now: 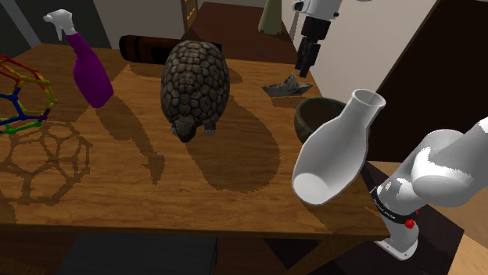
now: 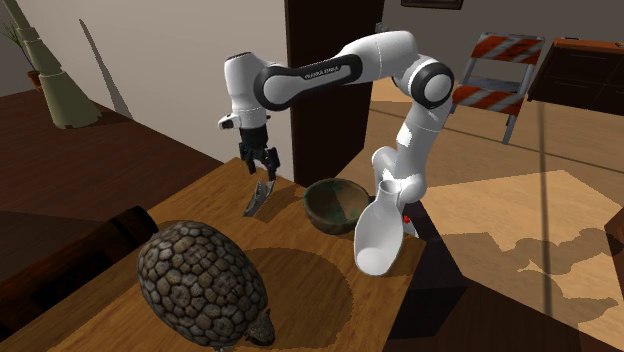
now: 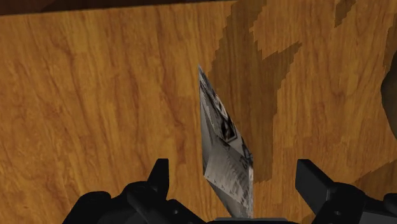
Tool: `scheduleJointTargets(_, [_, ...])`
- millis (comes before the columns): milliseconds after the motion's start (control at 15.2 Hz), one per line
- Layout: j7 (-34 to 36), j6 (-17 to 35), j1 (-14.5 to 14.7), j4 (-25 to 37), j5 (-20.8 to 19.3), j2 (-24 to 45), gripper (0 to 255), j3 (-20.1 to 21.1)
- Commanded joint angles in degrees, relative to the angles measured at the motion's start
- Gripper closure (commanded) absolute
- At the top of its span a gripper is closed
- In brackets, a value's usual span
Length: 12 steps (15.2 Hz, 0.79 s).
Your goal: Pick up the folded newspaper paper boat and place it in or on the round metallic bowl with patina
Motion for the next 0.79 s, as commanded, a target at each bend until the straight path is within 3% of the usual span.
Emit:
scheduleJointTargets(0, [-0.43, 1.40, 0.15, -1.22, 0.14, 0.10, 0, 0.11])
scheduleJointTargets(264, [-0.52, 4.90, 0.35, -4.76, 0.38, 0.02, 0, 0.46])
scheduleJointTargets(726, [-0.52, 4.90, 0.35, -4.76, 0.38, 0.02, 0, 0.46])
